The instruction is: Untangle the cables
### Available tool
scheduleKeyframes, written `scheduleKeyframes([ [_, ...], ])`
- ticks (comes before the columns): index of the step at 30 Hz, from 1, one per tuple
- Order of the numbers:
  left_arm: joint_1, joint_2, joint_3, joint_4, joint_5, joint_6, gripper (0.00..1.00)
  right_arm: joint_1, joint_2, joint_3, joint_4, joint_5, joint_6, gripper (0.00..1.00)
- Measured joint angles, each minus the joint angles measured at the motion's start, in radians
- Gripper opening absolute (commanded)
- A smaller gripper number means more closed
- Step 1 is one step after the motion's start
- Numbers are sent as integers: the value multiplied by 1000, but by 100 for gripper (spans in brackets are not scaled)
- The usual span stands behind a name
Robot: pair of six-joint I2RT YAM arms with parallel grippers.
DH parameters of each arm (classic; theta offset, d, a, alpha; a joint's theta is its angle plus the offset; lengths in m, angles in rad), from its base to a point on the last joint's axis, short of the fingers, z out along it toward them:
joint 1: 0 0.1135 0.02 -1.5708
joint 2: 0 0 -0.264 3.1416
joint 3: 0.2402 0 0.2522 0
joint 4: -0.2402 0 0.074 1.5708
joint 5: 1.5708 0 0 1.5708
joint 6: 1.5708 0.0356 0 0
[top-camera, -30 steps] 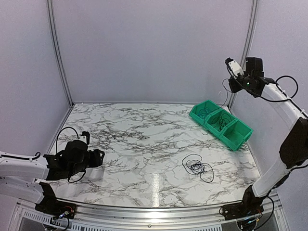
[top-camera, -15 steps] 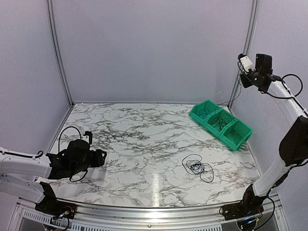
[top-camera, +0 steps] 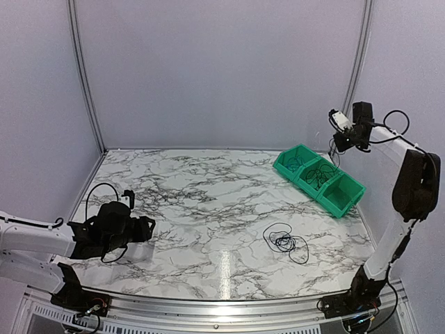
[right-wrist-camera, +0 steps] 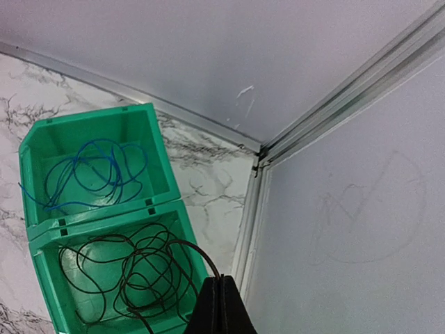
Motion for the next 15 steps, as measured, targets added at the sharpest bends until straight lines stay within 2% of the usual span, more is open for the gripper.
scheduleKeyframes([
  [9,0,35,2,2,11,-2,58,0,144,-38,-51,-98,27,0],
  [15,0,72,18,11,25,-14,57,0,254,14,-83,-144,46,0],
])
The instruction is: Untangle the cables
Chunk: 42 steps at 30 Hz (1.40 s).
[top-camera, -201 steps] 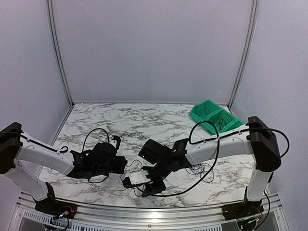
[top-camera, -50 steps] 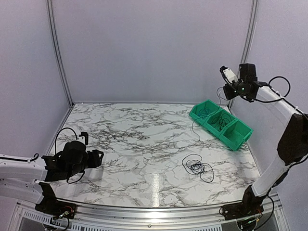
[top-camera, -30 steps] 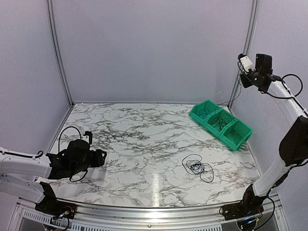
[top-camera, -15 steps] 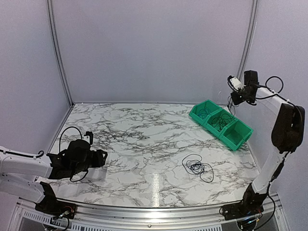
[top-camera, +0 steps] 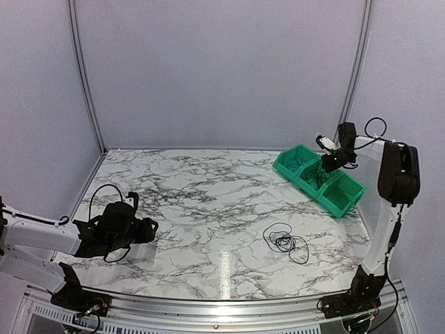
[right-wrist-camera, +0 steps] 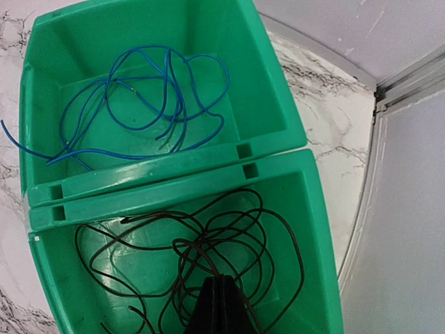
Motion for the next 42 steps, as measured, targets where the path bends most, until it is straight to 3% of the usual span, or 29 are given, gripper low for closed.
scheduleKeyframes([
  [4,0,18,10,14,12,-5,57,0,39,16,-12,-15,11,1],
  [9,0,25,15,17,21,-5,57,0,42,18,-27,-22,16,21],
  [12,0,36,23,19,35,-3,55,0,31,14,-33,-18,16,26],
  [20,-3,119,101,41,124,39,54,0,-192,-88,-22,12,2,37],
  [26,-37,209,197,62,176,74,53,0,-332,-182,13,19,-21,38],
  [32,-105,311,291,83,218,109,53,20,-455,-349,3,-195,-106,36],
  [37,-174,440,403,96,280,134,53,177,-600,-554,-49,-398,-215,49],
  [42,-215,540,491,111,341,130,54,319,-600,-655,-93,-490,-282,58],
])
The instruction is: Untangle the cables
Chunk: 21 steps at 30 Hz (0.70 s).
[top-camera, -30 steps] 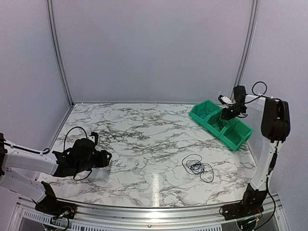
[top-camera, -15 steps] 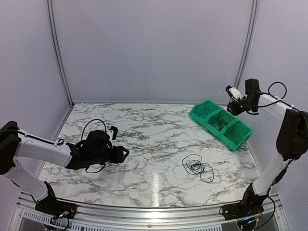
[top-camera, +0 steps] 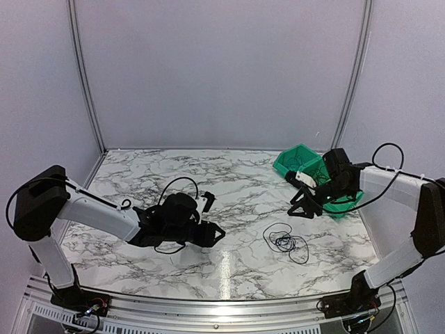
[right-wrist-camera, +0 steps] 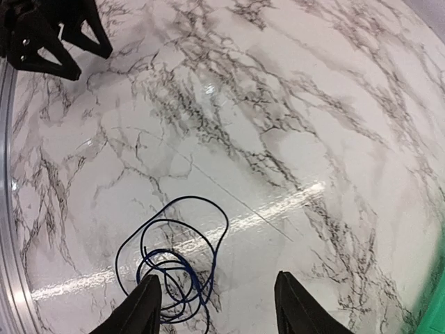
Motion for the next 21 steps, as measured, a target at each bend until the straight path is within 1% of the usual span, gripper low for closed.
scheduleKeyframes([
  [3,-9,34,27,17,16,-15,54,39,41,-8,-26,-13,-19,60],
  [8,-10,50,32,39,17,-44,55,78,93,-11,-34,-12,-26,61],
  [18,-10,50,41,66,24,-57,55,99,143,-28,20,76,23,57],
  [21,-10,54,59,74,42,-57,55,99,144,-34,50,114,35,51],
])
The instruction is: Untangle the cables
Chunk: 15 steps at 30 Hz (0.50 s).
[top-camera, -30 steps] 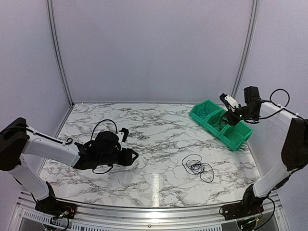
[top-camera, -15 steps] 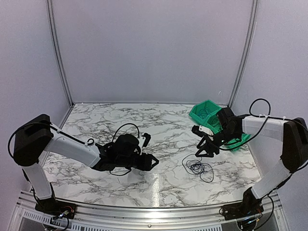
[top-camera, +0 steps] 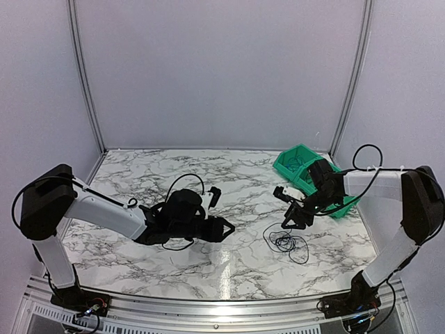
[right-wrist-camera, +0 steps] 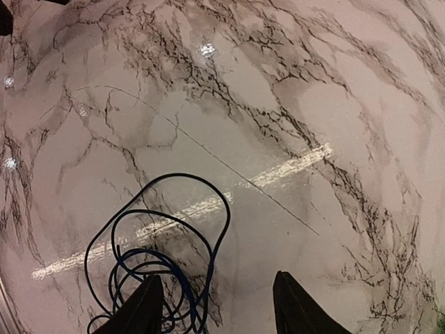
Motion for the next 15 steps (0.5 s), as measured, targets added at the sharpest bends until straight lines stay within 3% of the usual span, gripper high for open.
scheduleKeyframes([
  [5,0,10,17,18,25,0,55,0,37,-1,18,26,13,39],
  [7,0,13,19,24,28,4,56,0,64,-1,13,27,14,10],
  [8,0,15,21,26,29,6,57,1,72,-1,13,27,8,1],
  [15,-7,60,81,52,18,16,60,8,49,23,-25,-9,46,0],
])
